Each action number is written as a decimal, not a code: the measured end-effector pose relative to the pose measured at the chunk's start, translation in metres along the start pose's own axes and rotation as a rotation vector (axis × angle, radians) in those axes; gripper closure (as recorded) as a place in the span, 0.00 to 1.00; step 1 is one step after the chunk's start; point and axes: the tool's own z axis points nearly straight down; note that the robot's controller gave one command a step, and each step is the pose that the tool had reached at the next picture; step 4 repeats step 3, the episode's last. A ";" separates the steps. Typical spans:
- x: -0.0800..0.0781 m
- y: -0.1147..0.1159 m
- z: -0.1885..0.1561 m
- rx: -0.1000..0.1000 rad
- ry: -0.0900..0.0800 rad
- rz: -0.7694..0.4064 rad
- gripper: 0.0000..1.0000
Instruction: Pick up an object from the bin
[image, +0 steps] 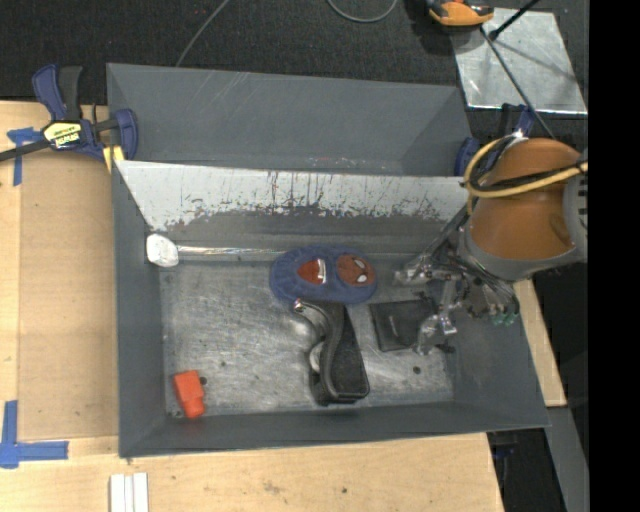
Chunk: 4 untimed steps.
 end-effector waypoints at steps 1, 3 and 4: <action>-0.019 0.001 0.050 0.003 -0.005 0.085 0.00; -0.023 0.006 -0.102 0.006 -0.015 0.024 1.00; -0.023 0.006 -0.102 0.006 -0.015 0.024 1.00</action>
Offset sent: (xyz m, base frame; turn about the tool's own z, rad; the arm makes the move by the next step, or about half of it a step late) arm 0.0167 0.0032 -0.0505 0.0842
